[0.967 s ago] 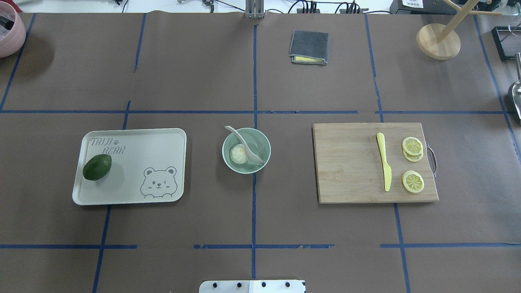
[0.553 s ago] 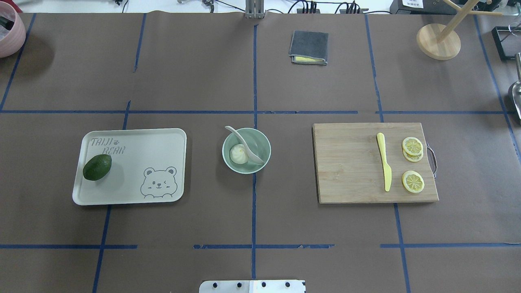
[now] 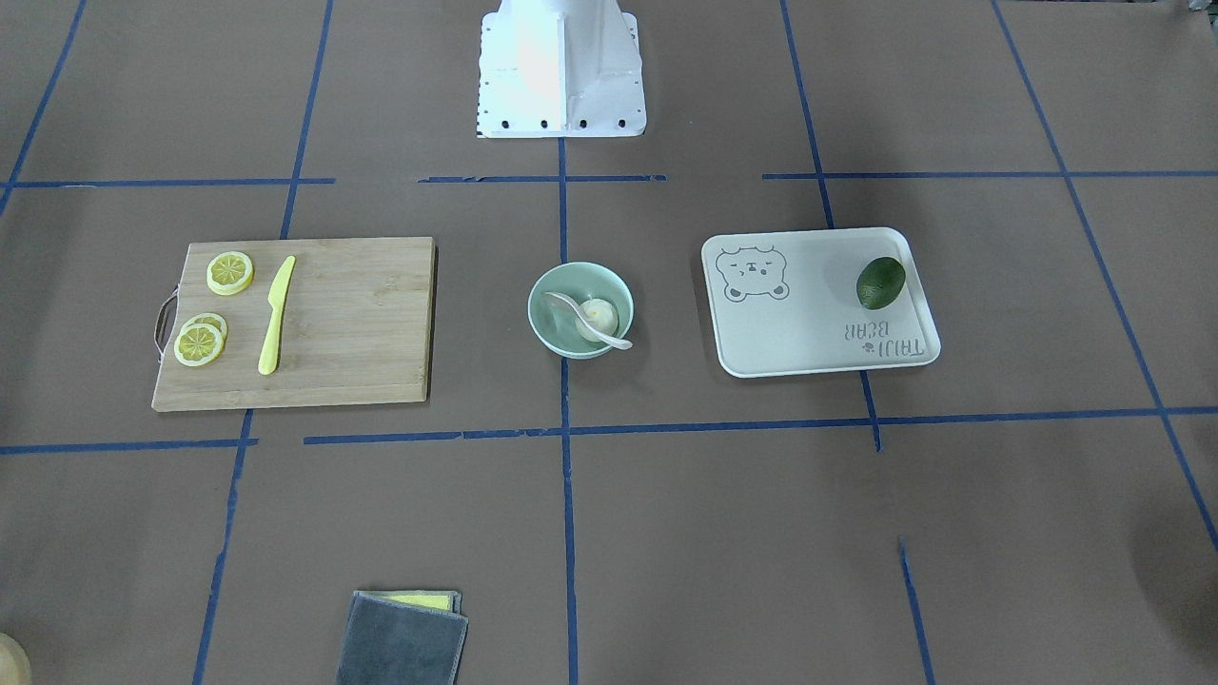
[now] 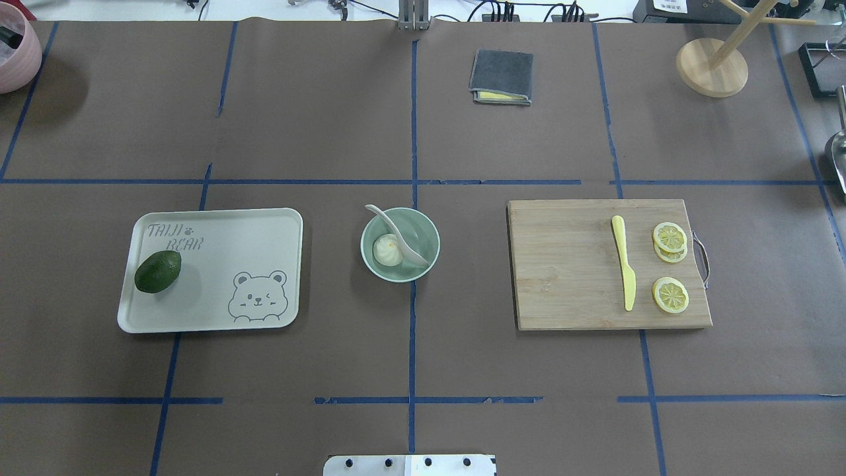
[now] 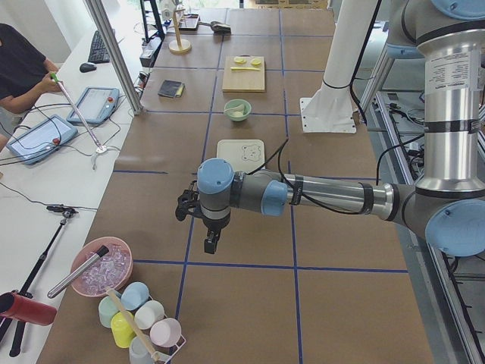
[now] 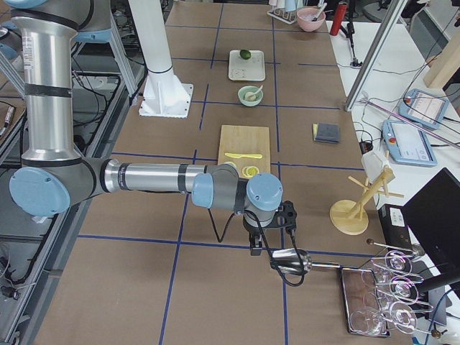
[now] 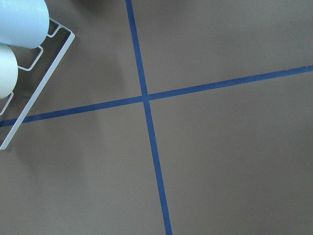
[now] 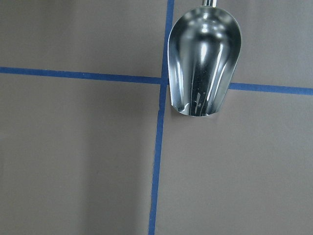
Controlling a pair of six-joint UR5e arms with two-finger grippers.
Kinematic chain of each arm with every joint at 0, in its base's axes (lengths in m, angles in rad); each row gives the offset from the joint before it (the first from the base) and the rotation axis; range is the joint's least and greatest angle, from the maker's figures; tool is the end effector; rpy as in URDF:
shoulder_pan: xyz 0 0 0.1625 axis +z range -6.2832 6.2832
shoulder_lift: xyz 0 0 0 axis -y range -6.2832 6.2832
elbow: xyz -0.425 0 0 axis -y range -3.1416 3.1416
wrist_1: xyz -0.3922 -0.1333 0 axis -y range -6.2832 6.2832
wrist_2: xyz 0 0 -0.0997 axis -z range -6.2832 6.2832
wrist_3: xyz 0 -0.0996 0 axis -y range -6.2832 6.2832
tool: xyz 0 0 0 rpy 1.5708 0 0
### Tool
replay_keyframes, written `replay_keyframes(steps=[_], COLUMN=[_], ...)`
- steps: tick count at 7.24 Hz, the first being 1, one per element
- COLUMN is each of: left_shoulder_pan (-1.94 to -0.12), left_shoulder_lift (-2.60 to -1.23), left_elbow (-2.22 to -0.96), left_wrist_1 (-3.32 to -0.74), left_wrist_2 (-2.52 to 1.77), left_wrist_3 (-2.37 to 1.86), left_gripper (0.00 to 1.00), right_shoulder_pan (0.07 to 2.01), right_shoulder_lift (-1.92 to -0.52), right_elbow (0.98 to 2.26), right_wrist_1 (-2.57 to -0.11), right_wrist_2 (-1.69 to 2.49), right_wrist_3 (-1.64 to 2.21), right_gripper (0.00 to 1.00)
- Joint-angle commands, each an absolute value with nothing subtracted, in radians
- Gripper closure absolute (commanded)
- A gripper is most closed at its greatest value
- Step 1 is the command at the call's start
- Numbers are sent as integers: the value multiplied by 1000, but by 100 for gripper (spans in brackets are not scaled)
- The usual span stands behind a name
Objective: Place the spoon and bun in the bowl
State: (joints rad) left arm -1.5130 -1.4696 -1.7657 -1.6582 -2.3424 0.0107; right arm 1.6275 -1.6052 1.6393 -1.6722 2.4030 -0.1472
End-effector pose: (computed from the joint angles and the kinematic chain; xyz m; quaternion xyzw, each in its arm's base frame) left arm -0.0373 -0.4614 0.6009 0.0749 0.3766 0.0656 0.9210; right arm 0.0863 -0.4682 0.6475 0.0105 -0.4050 -0.0278 0.9138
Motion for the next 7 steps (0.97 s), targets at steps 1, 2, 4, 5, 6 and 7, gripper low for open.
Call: replay_keyframes(steps=[1,2,4,5,6,7], left_shoulder_pan=[-1514,-1516,-1554,-1563,-1566,-1566], left_shoulder_lift=[-1470,-1468,-1466,-1466,-1466,-1466], left_elbow=[-1755,-1755,-1746,-1747,-1747,-1747], left_wrist_1=[-1657,-1657,-1643,-1631,-1629,-1629], left_wrist_2=[-2341,-2341,-2344,-2344,-2344,-2344], left_wrist_3=[11,11,9,11,9,9], left_gripper=[0,0,0,0,0,0], right_shoulder_pan=[1631,1631,1629,1631,1629,1631], right_shoulder_lift=[-1600,-1598,-1598,-1598,-1598,-1598], right_elbow=[1641,1643,1643,1643,1644,1646], right_wrist_1=[-1672,-1672,-1672,-1672,-1672,-1672], right_wrist_2=[2405,2405,2405,2405,2405,2405], right_wrist_3=[-130,-130,-130,-130,-130,-130], right_gripper=[0,0,0,0,0,0])
